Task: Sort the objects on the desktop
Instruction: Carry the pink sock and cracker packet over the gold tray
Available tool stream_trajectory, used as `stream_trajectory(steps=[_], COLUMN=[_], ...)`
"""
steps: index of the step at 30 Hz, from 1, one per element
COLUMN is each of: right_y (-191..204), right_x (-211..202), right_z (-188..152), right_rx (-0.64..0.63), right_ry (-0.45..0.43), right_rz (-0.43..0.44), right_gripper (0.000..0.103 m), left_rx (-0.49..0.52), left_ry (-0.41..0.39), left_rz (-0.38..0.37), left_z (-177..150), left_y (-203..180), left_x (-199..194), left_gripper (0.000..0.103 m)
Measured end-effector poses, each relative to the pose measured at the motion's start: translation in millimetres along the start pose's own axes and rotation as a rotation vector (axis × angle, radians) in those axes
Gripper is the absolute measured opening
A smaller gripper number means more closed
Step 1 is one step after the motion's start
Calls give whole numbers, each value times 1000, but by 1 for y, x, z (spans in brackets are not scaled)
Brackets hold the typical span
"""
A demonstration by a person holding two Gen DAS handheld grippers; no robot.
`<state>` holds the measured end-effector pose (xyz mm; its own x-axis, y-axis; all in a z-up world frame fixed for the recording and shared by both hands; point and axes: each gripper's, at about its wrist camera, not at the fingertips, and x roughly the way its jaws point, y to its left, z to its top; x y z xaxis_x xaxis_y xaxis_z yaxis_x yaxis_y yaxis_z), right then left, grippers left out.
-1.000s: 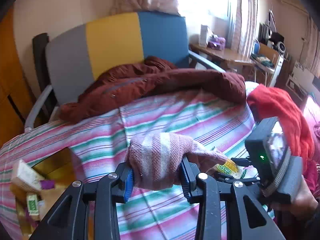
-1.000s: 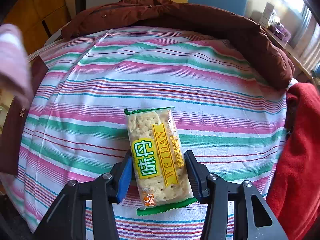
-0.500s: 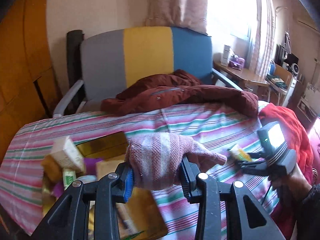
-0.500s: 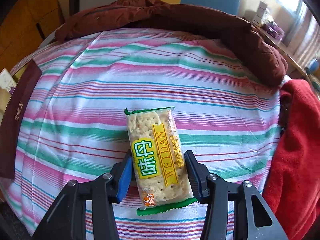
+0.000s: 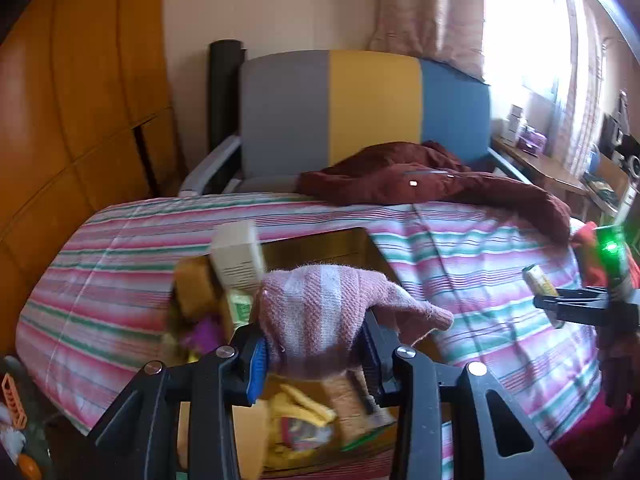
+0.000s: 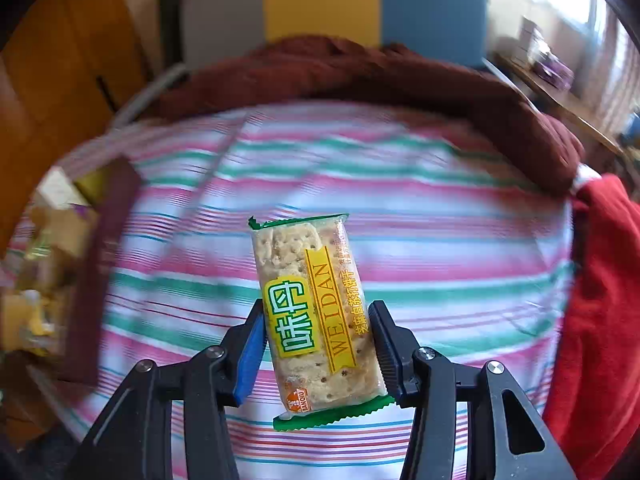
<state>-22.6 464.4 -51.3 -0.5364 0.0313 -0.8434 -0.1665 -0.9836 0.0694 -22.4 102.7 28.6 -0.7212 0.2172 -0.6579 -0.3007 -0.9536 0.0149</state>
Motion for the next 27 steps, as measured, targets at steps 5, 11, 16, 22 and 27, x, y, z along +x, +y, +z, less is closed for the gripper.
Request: stream_trajectory(steps=[5, 11, 16, 22, 27], right_y=[68, 145, 188, 219, 233], right_x=[-28, -43, -45, -38, -28], right_z=[0, -10, -18, -21, -22], right_rx=[-53, -115, -161, -187, -200], right_ry=[-85, -129, -125, -103, -89], right_rz=[129, 267, 327, 350, 346], right_gripper=[51, 51, 51, 51, 51], left_rx=[-31, -65, -81, -95, -102], left_ry=[3, 14, 12, 18, 31], left_rz=[49, 95, 114, 120, 126], left_z=[-12, -25, -30, -34, -37], left_y=[22, 48, 61, 68, 71], left_x=[2, 8, 10, 14, 21], left_gripper=[38, 38, 38, 38, 38])
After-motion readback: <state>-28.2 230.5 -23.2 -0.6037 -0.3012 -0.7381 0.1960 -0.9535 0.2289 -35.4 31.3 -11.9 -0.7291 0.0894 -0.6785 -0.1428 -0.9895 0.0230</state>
